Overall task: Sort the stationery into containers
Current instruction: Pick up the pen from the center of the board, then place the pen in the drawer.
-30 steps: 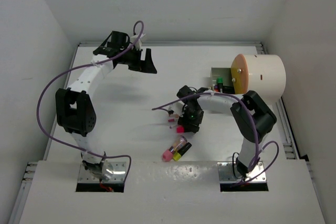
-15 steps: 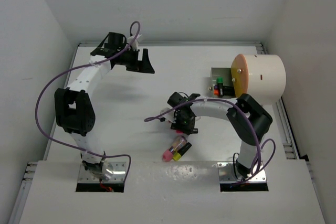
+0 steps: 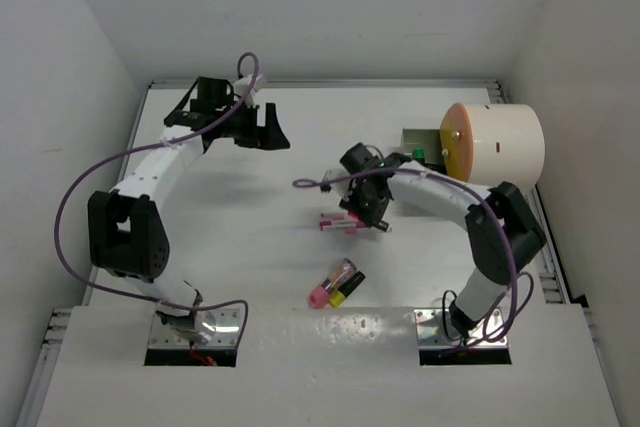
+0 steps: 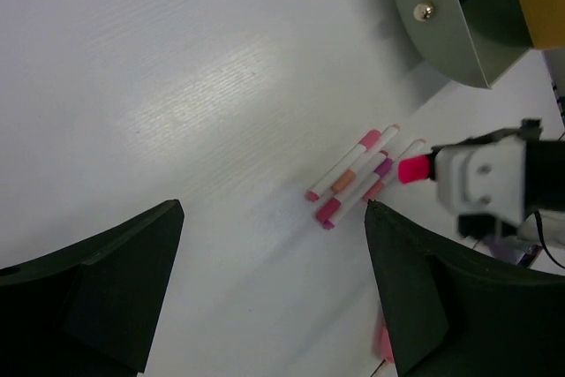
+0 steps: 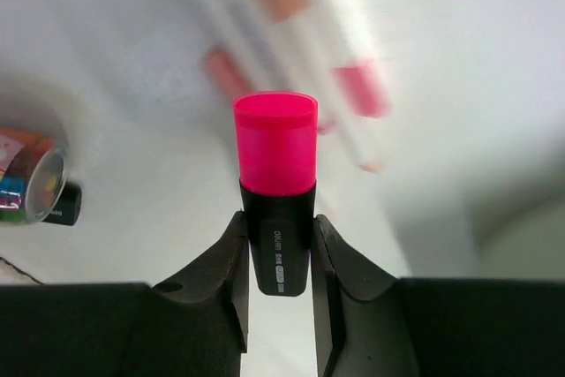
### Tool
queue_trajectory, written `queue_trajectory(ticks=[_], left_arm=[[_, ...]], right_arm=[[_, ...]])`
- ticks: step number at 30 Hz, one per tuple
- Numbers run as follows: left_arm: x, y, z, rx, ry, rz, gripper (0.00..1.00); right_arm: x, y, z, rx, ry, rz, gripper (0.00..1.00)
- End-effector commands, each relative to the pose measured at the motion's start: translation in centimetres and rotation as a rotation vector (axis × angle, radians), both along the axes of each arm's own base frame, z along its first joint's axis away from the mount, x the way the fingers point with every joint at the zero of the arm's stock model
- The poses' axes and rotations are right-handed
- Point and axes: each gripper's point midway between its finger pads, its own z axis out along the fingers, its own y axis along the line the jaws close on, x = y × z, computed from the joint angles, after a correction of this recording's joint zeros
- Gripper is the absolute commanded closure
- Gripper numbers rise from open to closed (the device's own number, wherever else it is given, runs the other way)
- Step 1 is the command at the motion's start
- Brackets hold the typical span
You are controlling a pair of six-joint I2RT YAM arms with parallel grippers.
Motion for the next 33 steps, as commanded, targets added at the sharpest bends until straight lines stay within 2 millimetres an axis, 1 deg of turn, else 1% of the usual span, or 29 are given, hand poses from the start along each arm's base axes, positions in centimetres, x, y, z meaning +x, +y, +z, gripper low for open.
queue_trajectory(ticks=[1,2,4,5,6,7,8,9,11,12,13,15,16,17,19,20,22,23,24,25,26,28,29,30,31,32,33], left_arm=[[0.5,0.3,3.9,-0.014,-0.176,0.014,0.10],[0.4,0.3,3.8,-0.006,-0.182,0.005,0.10],[-0.1,-0.1,3.6,0.001,-0.182,-0.011,0.10],[-0.3,-0.4,3.4,0.004,-0.181,-0.021,0.10],[-0.8,-0.9,3.0,0.018,-0.184,-0.039,0.10],[-1.1,-1.2,2.8,0.024,-0.184,-0.049,0.10],[-1.4,-1.4,2.7,0.034,-0.192,-0.061,0.10],[-1.9,-2.0,2.1,0.044,-0.186,-0.076,0.10],[-2.6,-2.7,1.9,0.055,-0.194,-0.099,0.10],[-2.8,-2.8,1.8,0.059,-0.193,-0.104,0.10],[-3.1,-3.0,1.5,0.064,-0.186,-0.111,0.10],[-3.7,-3.4,1.3,0.071,-0.191,-0.137,0.10],[-4.0,-3.5,0.9,0.076,-0.187,-0.145,0.10],[-4.3,-3.8,1.0,0.081,-0.194,-0.158,0.10],[-4.8,-3.9,0.3,0.089,-0.187,-0.165,0.10],[-5.3,-4.2,0.5,0.081,-0.198,-0.180,0.09],[-6.1,-4.4,0.2,0.087,-0.211,-0.204,0.09],[-7.0,-4.8,0.0,0.100,-0.228,-0.238,0.09],[-7.5,-4.9,-0.2,0.112,-0.237,-0.254,0.09],[-7.9,-5.1,-0.2,0.127,-0.261,-0.281,0.09],[-9.2,-5.6,-0.3,0.141,-0.284,-0.329,0.10],[-10.5,-6.2,-0.5,0.160,-0.315,-0.391,0.11],[-11.9,-6.9,0.0,0.153,-0.340,-0.436,0.15],[-12.8,-7.3,-0.1,0.153,-0.352,-0.470,0.17],[-14.2,-8.1,0.6,0.148,-0.398,-0.528,0.23],[-15.1,-8.5,0.6,0.145,-0.412,-0.560,0.26],[-16.1,-8.7,-0.2,0.150,-0.408,-0.587,0.29]], right_arm=[[5.1,0.0,8.2,0.142,-0.165,-0.163,1.00],[6.8,0.1,10.4,0.177,-0.212,-0.188,1.00],[8.8,-1.8,12.1,0.174,-0.254,-0.266,1.00],[9.9,-2.9,12.8,0.139,-0.298,-0.298,1.00],[11.4,-4.3,13.8,0.119,-0.353,-0.344,1.00],[12.6,-5.2,13.7,0.078,-0.389,-0.378,1.00],[13.9,-6.9,14.5,0.008,-0.452,-0.424,1.00],[14.7,-8.4,14.7,-0.024,-0.470,-0.464,1.00],[16.0,-10.0,14.9,-0.058,-0.483,-0.520,1.00],[16.4,-11.1,14.8,-0.069,-0.484,-0.547,1.00],[16.5,-11.5,14.8,-0.076,-0.484,-0.557,1.00],[16.8,-12.4,14.6,-0.084,-0.487,-0.577,1.00],[16.8,-12.5,14.5,-0.087,-0.486,-0.579,0.99],[16.8,-12.7,14.1,-0.091,-0.476,-0.584,0.91],[16.8,-12.6,14.1,-0.084,-0.474,-0.588,0.80],[16.8,-12.5,14.2,-0.080,-0.473,-0.592,0.63],[16.7,-12.6,14.2,-0.080,-0.468,-0.596,0.51],[16.8,-12.5,14.4,-0.080,-0.470,-0.595,0.47],[16.7,-12.6,14.3,-0.085,-0.464,-0.595,0.42],[16.7,-12.5,14.5,-0.083,-0.467,-0.593,0.41],[16.7,-12.5,14.6,-0.080,-0.468,-0.593,0.40],[16.7,-12.4,15.4,-0.065,-0.475,-0.592,0.38],[16.5,-12.3,15.5,-0.061,-0.468,-0.592,0.38],[16.2,-12.1,16.2,-0.039,-0.470,-0.599,0.39],[16.3,-11.3,17.1,0.016,-0.466,-0.595,0.40],[16.0,-10.8,17.9,0.050,-0.467,-0.593,0.41],[15.4,-10.5,18.4,0.086,-0.444,-0.605,0.43]])
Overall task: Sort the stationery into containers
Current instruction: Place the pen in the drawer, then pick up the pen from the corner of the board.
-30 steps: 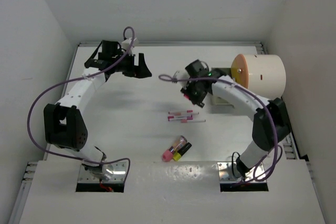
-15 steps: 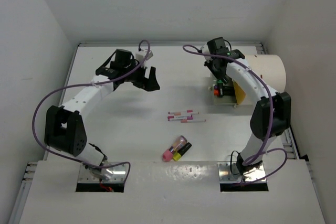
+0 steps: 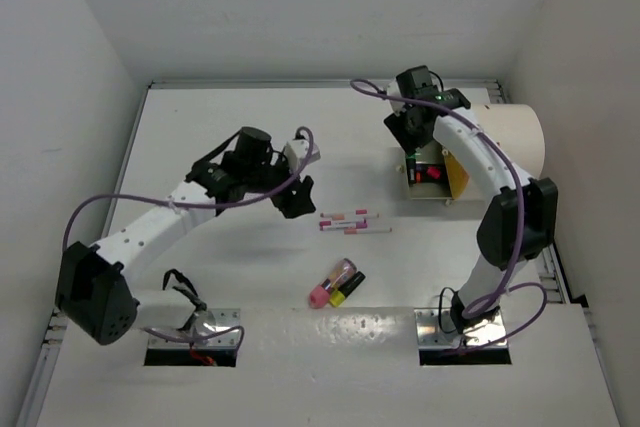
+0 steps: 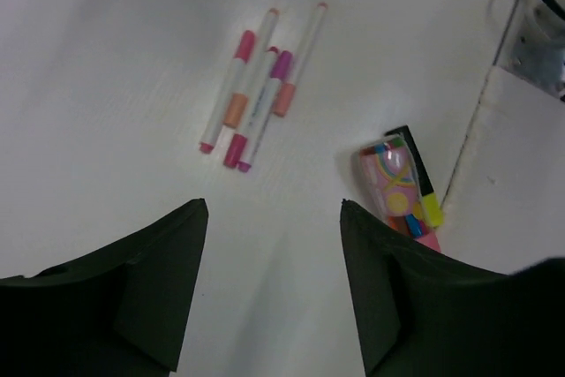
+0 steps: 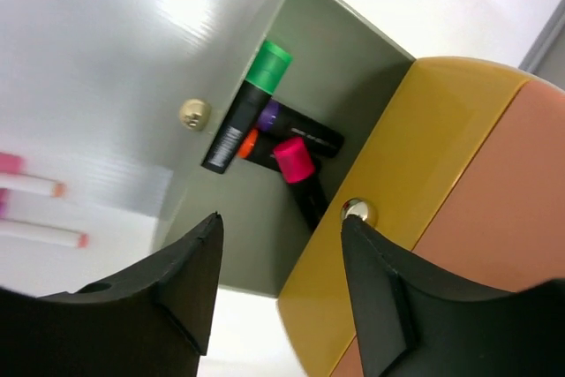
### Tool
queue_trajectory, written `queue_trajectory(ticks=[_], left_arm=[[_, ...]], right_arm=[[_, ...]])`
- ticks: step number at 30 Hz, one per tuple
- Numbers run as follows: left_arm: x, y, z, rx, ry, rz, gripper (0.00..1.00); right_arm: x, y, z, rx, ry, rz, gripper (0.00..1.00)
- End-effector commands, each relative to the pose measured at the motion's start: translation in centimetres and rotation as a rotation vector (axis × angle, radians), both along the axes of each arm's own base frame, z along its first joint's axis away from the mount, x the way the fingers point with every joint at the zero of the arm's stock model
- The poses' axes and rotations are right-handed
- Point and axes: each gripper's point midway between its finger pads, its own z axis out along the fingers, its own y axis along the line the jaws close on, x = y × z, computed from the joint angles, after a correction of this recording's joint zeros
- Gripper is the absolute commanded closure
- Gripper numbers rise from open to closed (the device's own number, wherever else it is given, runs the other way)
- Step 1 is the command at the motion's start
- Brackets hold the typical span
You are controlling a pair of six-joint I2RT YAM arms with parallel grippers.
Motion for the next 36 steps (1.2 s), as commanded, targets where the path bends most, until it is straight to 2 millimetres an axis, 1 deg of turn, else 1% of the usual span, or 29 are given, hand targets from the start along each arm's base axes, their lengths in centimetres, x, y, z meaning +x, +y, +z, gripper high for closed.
queue_trajectory(ticks=[1,2,3,4,5,7,8,9,10,11,12,13,14,15,16,18,19,20,21,22,23,25,27,28,30,31,34,36], left_arm=[[-3.3,-1.4,0.9,-0.002,-0.127,-0.171,0.34],[-5.2,-2.5,1.0,-0.005,-0.147,-0.240,0.44],[-6.3,-2.8,0.4,0.010,-0.145,-0.274,0.49],[-8.3,-3.9,0.0,0.030,-0.163,-0.347,0.58],[-9.3,-4.4,-0.4,0.044,-0.165,-0.384,0.61],[-11.2,-5.6,-1.6,0.093,-0.187,-0.455,0.64],[-11.6,-6.0,-2.1,0.114,-0.194,-0.467,0.64],[-12.1,-6.6,-3.5,0.157,-0.168,-0.478,0.64],[-11.7,-6.7,-4.2,0.200,-0.164,-0.459,0.65],[-11.8,-7.2,-5.7,0.272,-0.097,-0.472,0.70],[-11.8,-7.3,-6.6,0.312,-0.058,-0.479,0.72],[-12.0,-7.8,-6.8,0.321,-0.021,-0.499,0.75],[-12.1,-7.8,-7.5,0.346,0.013,-0.516,0.76],[-12.0,-8.2,-8.3,0.361,0.034,-0.533,0.76],[-11.9,-8.7,-8.0,0.354,0.023,-0.545,0.76],[-12.0,-9.6,-8.1,0.365,-0.008,-0.591,0.75],[-12.1,-9.8,-8.2,0.370,-0.011,-0.604,0.75],[-12.4,-9.6,-8.9,0.393,0.009,-0.626,0.75],[-12.7,-9.9,-8.8,0.382,0.028,-0.649,0.75],[-12.7,-10.1,-8.7,0.373,0.034,-0.662,0.76],[-12.9,-9.9,-9.0,0.366,0.052,-0.696,0.77],[-13.0,-10.0,-8.9,0.357,0.056,-0.729,0.79],[-13.3,-10.3,-8.9,0.350,0.034,-0.778,0.84],[-13.7,-10.5,-8.8,0.351,0.009,-0.807,0.88],[-13.8,-10.7,-8.7,0.365,-0.032,-0.823,0.92],[-14.2,-10.9,-8.5,0.369,-0.052,-0.848,0.95],[-14.7,-11.0,-8.7,0.390,-0.062,-0.895,1.00],[-15.1,-11.1,-8.7,0.382,-0.056,-0.918,1.00]], right_arm=[[-0.7,2.1,6.1,0.176,-0.112,-0.004,0.45],[-1.2,2.8,6.4,0.241,-0.098,0.007,0.47],[-2.4,3.3,6.6,0.300,-0.063,0.003,0.48],[-3.3,3.2,7.4,0.357,-0.066,-0.002,0.50],[-4.2,4.1,7.6,0.426,-0.049,0.015,0.52],[-5.7,4.1,8.2,0.464,-0.052,0.029,0.53],[-6.2,4.2,8.3,0.478,-0.047,0.036,0.53],[-6.6,4.1,8.3,0.478,-0.039,0.034,0.53],[-6.9,3.9,8.7,0.477,-0.043,0.031,0.53],[-7.1,3.6,8.7,0.471,-0.037,0.023,0.53],[-7.2,3.4,8.6,0.469,-0.039,0.018,0.52],[-7.2,2.8,8.8,0.465,-0.048,0.008,0.52],[-7.3,2.5,8.6,0.462,-0.045,0.001,0.52],[-7.2,2.0,8.5,0.459,-0.047,-0.014,0.52],[-7.2,1.7,8.4,0.460,-0.042,-0.024,0.52],[-7.1,1.3,8.4,0.461,-0.043,-0.037,0.52],[-7.1,1.1,8.3,0.460,-0.043,-0.041,0.52],[-7.0,1.0,8.3,0.458,-0.044,-0.044,0.52],[-7.0,1.0,8.3,0.457,-0.043,-0.044,0.52],[-6.9,0.9,8.0,0.455,-0.033,-0.047,0.53],[-6.8,0.9,8.1,0.455,-0.035,-0.049,0.53],[-6.7,0.9,8.2,0.456,-0.030,-0.045,0.53],[-6.5,0.9,7.8,0.450,-0.012,-0.043,0.53],[-6.4,0.9,7.9,0.450,-0.012,-0.044,0.53],[-6.2,0.9,7.8,0.449,-0.006,-0.044,0.53],[-6.1,0.9,7.9,0.449,-0.008,-0.044,0.53],[-5.9,0.9,8.0,0.449,-0.013,-0.043,0.53],[-5.7,0.9,8.0,0.447,-0.012,-0.046,0.53]])
